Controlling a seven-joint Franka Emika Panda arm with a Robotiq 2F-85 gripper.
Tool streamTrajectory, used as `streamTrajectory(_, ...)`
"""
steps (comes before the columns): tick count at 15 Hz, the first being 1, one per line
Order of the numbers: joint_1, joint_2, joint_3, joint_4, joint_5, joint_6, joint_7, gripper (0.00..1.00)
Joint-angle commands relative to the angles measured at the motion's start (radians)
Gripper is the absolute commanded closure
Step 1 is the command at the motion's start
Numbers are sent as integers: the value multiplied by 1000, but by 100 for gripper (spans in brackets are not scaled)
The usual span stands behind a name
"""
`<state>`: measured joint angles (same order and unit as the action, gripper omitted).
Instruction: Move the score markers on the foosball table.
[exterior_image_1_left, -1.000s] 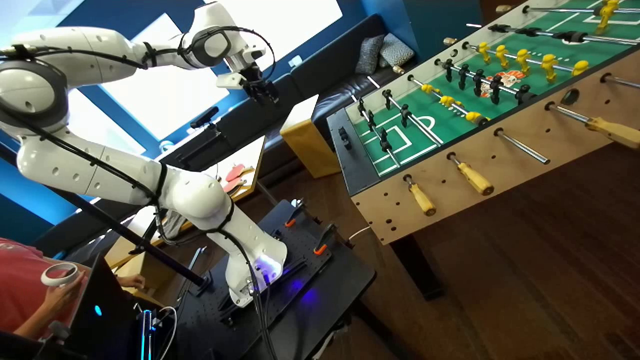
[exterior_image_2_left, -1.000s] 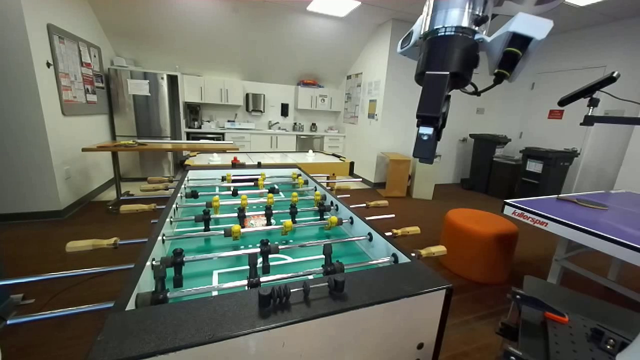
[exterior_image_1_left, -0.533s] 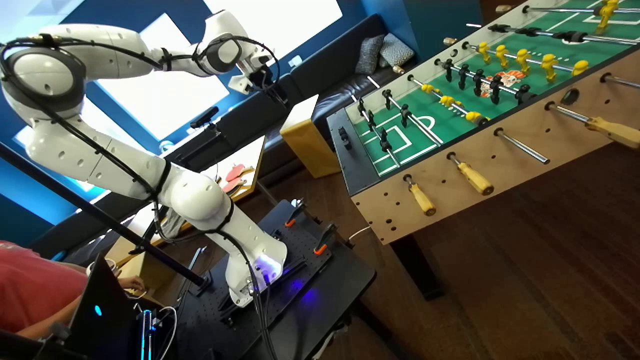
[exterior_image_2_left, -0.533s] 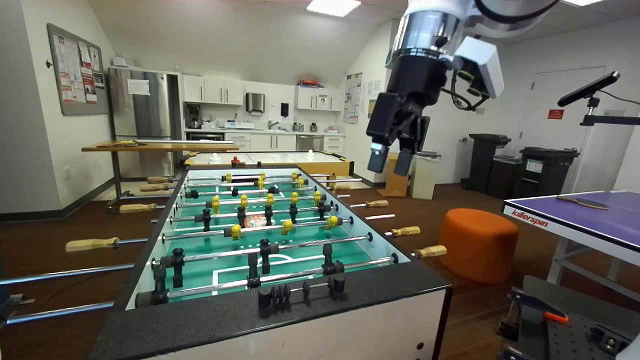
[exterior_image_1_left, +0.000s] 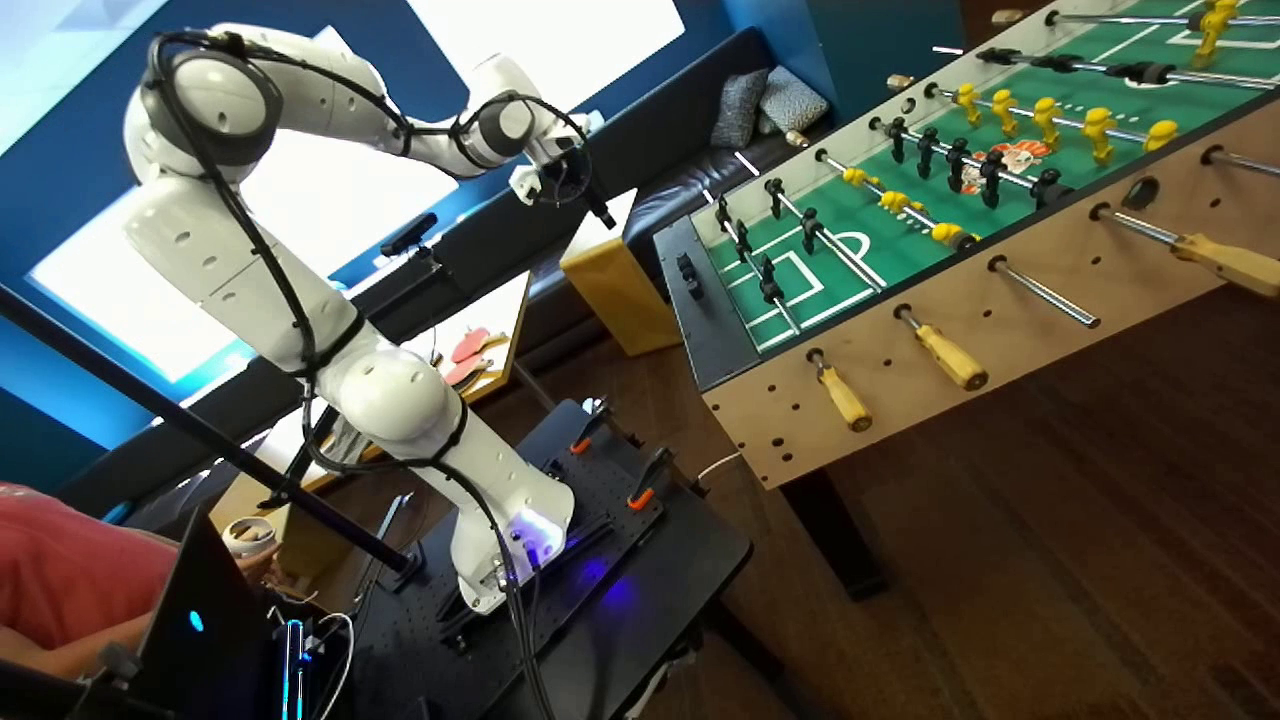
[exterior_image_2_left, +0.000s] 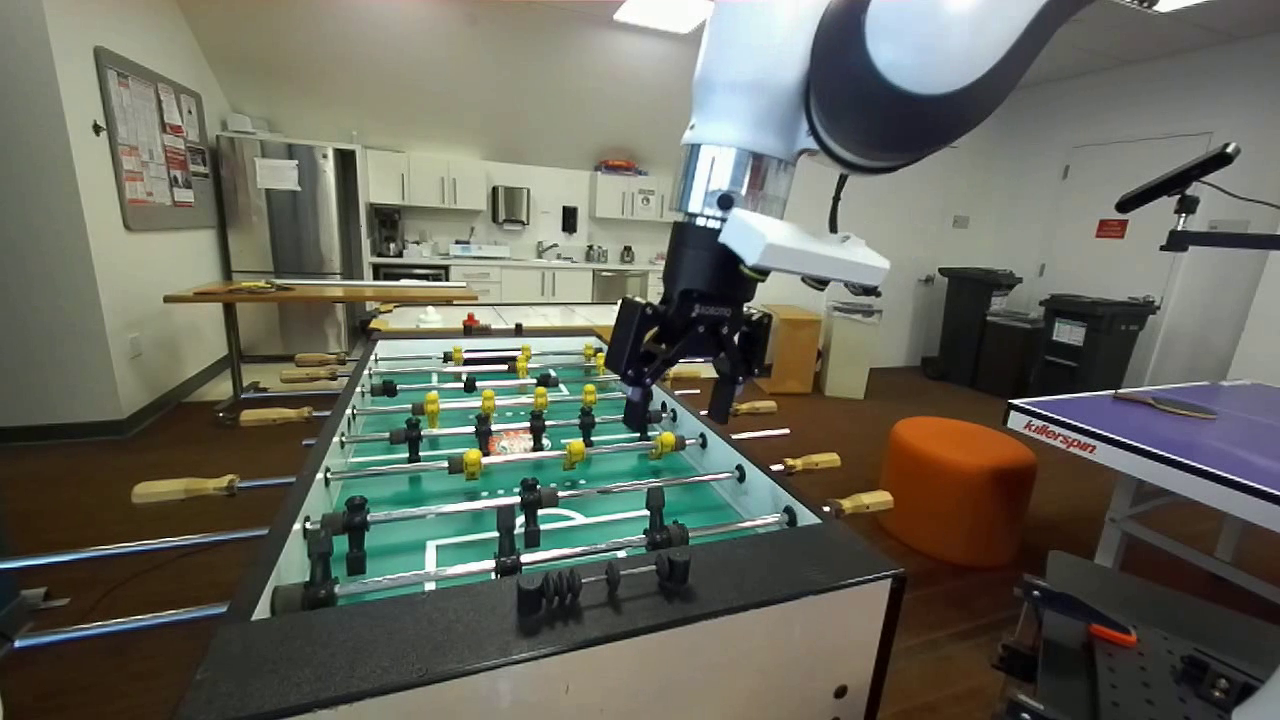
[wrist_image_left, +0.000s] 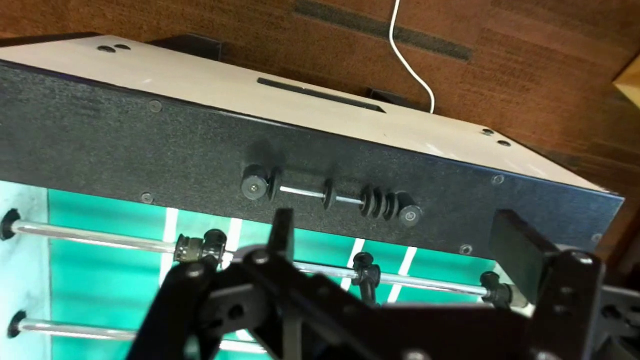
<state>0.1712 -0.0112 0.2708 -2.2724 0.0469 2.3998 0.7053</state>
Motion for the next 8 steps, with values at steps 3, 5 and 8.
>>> streamTrajectory(3,57,203,-40,180,-150,-35,219,0)
streamTrajectory(5,83,252,-56,225,-158,-40,249,0)
streamTrajectory(8,108,297,-70,273,-131,-57,225,29)
